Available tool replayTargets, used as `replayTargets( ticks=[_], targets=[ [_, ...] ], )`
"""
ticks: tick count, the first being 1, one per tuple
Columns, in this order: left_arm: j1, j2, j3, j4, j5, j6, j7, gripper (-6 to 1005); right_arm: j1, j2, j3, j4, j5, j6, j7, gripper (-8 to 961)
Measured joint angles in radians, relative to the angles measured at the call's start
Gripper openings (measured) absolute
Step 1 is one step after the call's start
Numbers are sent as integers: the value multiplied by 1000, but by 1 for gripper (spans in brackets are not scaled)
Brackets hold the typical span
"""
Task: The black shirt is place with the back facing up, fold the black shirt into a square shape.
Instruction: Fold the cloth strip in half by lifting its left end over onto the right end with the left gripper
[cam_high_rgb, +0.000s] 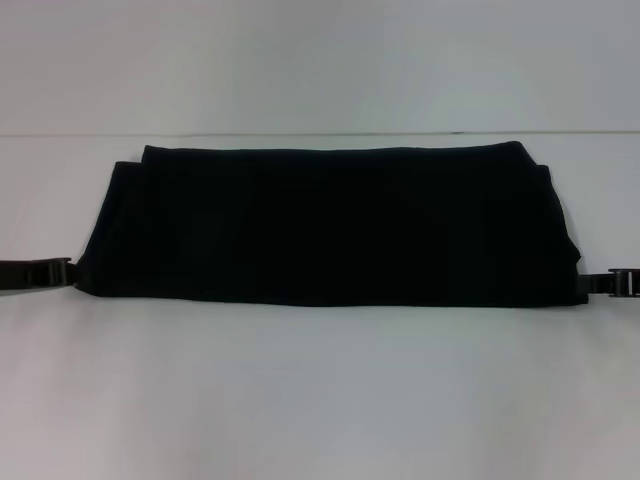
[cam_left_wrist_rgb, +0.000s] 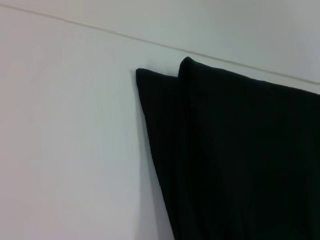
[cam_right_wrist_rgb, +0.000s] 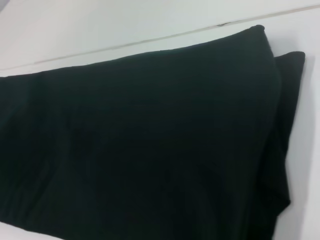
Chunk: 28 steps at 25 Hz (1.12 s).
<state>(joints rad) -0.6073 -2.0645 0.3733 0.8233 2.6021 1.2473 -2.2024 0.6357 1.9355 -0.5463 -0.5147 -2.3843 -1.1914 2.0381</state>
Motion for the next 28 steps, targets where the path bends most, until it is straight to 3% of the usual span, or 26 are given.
replayTargets(
  ticks=[10,28],
  targets=[
    [47,-18,-20,62,-17,54,8,1,-28,-16,30,-2,2,-29,-31,-2],
    [47,-14,-40,58,-13,67,26,2,-54,-21,69,-2,4,-80,-63,-2]
  ],
)
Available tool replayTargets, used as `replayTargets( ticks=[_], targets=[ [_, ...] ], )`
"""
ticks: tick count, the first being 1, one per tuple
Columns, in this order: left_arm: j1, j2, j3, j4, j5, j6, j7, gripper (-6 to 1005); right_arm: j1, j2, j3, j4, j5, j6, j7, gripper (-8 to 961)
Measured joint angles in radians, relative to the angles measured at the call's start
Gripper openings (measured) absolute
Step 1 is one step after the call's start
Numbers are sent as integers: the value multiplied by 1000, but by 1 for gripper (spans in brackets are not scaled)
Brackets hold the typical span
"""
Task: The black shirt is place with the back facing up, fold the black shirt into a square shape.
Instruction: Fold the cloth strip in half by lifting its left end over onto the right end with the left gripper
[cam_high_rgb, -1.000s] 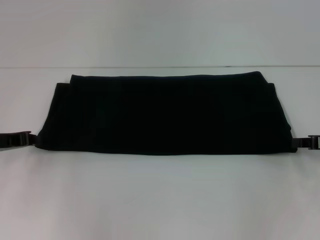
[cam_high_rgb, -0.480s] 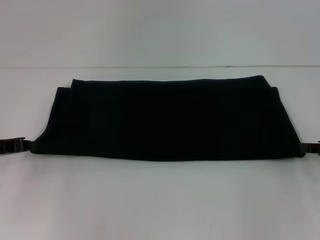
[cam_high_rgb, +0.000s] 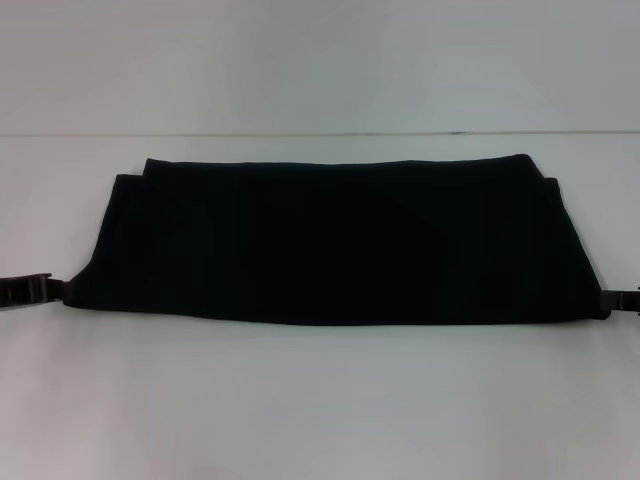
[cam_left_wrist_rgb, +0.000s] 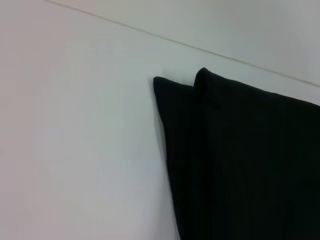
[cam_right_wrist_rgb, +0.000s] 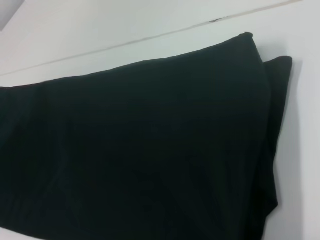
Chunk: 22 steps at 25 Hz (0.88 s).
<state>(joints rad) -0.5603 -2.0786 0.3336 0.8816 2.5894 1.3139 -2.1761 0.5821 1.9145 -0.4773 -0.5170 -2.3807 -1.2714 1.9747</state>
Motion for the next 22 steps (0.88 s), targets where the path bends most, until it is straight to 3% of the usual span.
replayTargets(
  ticks=[4,7,12,18,19,22],
  targets=[
    [-4,1,-1,2,3,18,-5,2,6,1,11,-6,0,-7,2,-2],
    [-4,2,-7,17,4,22,-13,75,6,7,25,-43,0,-29,4,-1],
    [11,0,-15,109,4,56,-74,196,-4,13,114,-138,11,-141,-1,162],
    [13,3,-37,194,1,307,-98,460,-2,4,143,-167,101,-306,-70,415],
    [8,6,-41,195,-2,357,-97,503,9,8,142,-164,122,-336,-112,634],
    [-10,14,-42,176,-2,441,-103,631,24,11,139,-159,136,-344,-143,671]
  ],
)
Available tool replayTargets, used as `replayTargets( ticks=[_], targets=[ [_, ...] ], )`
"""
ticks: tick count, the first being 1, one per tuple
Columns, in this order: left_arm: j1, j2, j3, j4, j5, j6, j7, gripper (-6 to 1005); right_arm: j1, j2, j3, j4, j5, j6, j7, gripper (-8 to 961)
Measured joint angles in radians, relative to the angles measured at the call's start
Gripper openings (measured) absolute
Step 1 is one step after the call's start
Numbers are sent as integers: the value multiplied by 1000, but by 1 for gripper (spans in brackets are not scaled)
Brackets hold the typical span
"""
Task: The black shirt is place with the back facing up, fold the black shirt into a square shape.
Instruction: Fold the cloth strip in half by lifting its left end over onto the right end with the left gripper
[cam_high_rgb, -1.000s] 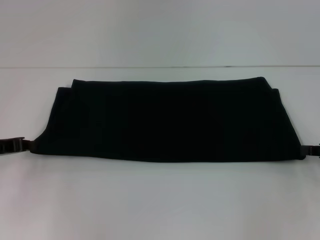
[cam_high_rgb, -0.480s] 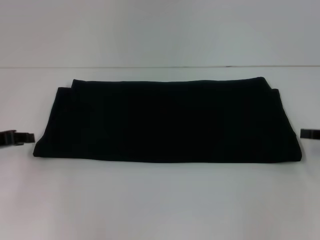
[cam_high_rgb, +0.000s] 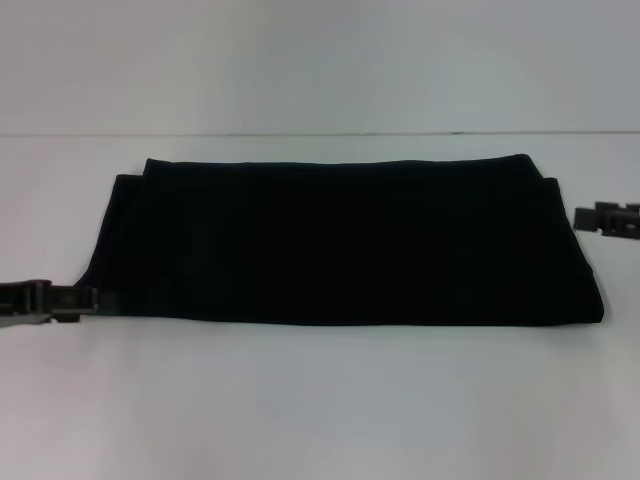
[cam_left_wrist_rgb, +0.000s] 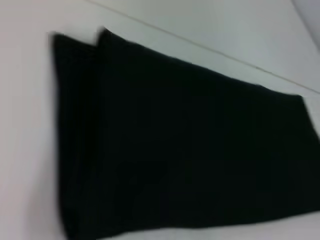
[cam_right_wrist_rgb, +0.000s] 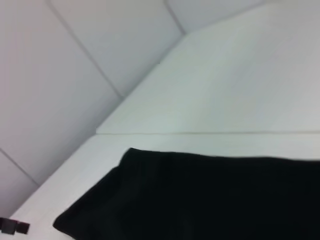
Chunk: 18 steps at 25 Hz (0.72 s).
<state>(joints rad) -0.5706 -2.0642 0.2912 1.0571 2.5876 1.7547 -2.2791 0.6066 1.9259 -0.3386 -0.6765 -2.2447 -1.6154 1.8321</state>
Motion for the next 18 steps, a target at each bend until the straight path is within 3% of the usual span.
replayTargets(
  ticks=[6,11,18],
  targets=[
    [-44,22,6,-80,8,60,-124,859,61,5,-36,2,6,26,-34,737],
    [-81,42,3,-150,30,32,-274,868,111,16,-89,2,7,117,-49,788],
    [-73,45,-11,-198,40,-94,-500,878,150,20,-119,-6,8,173,-64,816]
  ],
)
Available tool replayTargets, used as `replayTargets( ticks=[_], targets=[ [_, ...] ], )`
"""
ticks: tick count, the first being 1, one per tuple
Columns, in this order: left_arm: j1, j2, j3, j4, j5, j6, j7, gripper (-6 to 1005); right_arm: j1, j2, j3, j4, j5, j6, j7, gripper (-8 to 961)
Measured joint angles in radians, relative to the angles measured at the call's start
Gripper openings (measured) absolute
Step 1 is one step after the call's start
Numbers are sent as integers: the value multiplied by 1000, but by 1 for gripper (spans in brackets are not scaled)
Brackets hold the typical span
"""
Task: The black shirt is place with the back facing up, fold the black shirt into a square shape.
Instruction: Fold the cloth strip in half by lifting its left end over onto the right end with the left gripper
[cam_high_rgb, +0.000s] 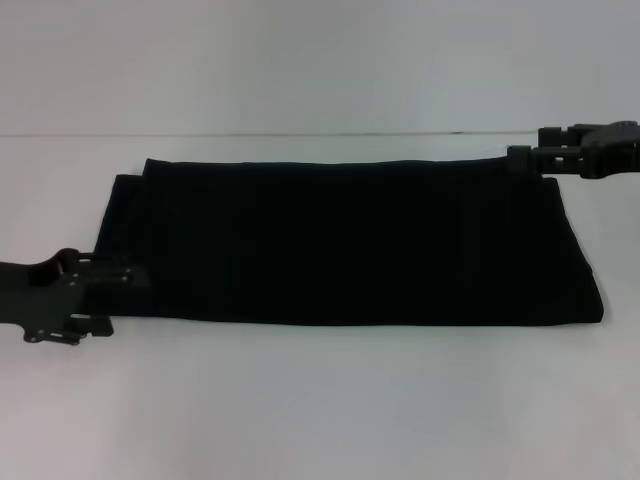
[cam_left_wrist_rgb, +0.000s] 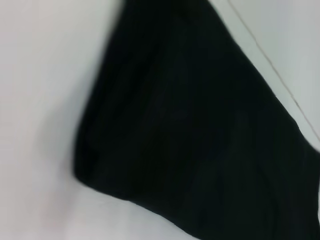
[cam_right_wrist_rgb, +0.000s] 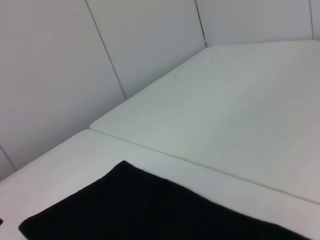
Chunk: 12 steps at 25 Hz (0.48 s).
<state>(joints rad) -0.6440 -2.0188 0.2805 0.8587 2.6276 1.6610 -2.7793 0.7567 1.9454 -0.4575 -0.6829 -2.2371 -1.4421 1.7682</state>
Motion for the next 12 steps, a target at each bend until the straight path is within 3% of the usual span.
replayTargets(
  ticks=[5,12],
  targets=[
    [4,9,-75,-63,17,-52,-86,878,12,1,-10,-2,2,8,0,813],
    [8,10,-89,-85,20,-107,-169,878,19,6,-11,-3,11,10,-1,808]
  ],
)
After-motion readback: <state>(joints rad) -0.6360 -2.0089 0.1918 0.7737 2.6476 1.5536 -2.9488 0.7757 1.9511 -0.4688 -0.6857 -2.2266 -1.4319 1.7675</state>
